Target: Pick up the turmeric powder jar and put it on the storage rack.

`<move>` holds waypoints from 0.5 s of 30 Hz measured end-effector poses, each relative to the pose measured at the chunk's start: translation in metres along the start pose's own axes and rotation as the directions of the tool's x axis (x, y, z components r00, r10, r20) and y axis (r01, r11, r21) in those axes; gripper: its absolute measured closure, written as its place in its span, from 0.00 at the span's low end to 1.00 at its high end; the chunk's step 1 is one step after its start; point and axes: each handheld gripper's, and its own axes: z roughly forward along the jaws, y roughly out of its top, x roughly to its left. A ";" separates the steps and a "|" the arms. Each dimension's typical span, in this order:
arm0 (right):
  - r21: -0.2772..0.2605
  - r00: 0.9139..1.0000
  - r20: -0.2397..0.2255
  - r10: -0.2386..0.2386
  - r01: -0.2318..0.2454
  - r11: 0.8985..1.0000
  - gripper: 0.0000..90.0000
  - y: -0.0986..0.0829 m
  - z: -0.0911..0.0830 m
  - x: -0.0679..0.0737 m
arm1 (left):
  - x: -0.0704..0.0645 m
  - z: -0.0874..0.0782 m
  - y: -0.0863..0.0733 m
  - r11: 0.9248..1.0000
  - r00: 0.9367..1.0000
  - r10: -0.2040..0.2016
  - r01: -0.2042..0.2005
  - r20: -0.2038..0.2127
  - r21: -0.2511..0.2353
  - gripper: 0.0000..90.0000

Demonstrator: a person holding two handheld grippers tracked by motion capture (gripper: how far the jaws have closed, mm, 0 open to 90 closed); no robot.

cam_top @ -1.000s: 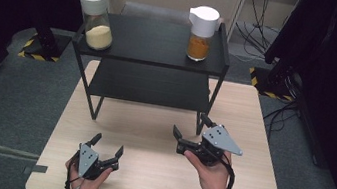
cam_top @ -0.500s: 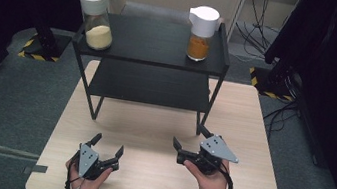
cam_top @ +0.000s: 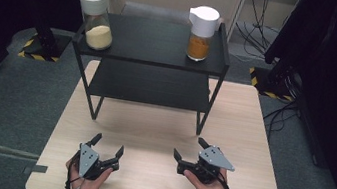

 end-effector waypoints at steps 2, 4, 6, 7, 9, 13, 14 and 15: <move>0.008 1.000 0.004 0.009 -0.009 1.000 0.07 -0.004 0.001 0.000 | 0.000 0.000 0.000 1.000 1.000 0.000 0.000 0.000 0.000 0.11; 0.013 1.000 0.007 0.017 -0.017 1.000 0.07 -0.008 0.001 0.000 | 0.000 0.000 0.000 1.000 1.000 -0.001 0.001 0.000 0.001 0.11; 0.018 1.000 0.009 0.023 -0.023 1.000 0.07 -0.011 0.001 0.001 | 0.000 0.000 0.000 1.000 1.000 0.000 0.000 -0.001 0.001 0.11; 0.021 1.000 0.010 0.026 -0.026 0.999 0.07 -0.012 0.001 0.001 | 0.000 0.000 0.000 1.000 1.000 0.001 -0.001 0.000 0.001 0.11; 0.026 0.999 0.013 0.034 -0.035 0.999 0.07 -0.016 0.002 0.001 | 0.000 0.000 0.000 1.000 1.000 0.001 -0.001 0.000 0.001 0.11; 0.035 0.999 0.017 0.045 -0.046 0.998 0.07 -0.021 0.003 0.001 | 0.000 0.000 0.000 1.000 1.000 0.000 0.000 0.000 0.000 0.11; 0.036 0.999 0.019 0.048 -0.048 0.998 0.07 -0.022 0.003 0.001 | 0.000 0.000 0.000 1.000 1.000 0.000 0.000 -0.001 0.000 0.11; 0.036 0.999 0.020 0.049 -0.050 0.998 0.07 -0.023 0.003 0.001 | 0.000 0.000 0.000 1.000 1.000 0.001 -0.001 -0.001 0.001 0.11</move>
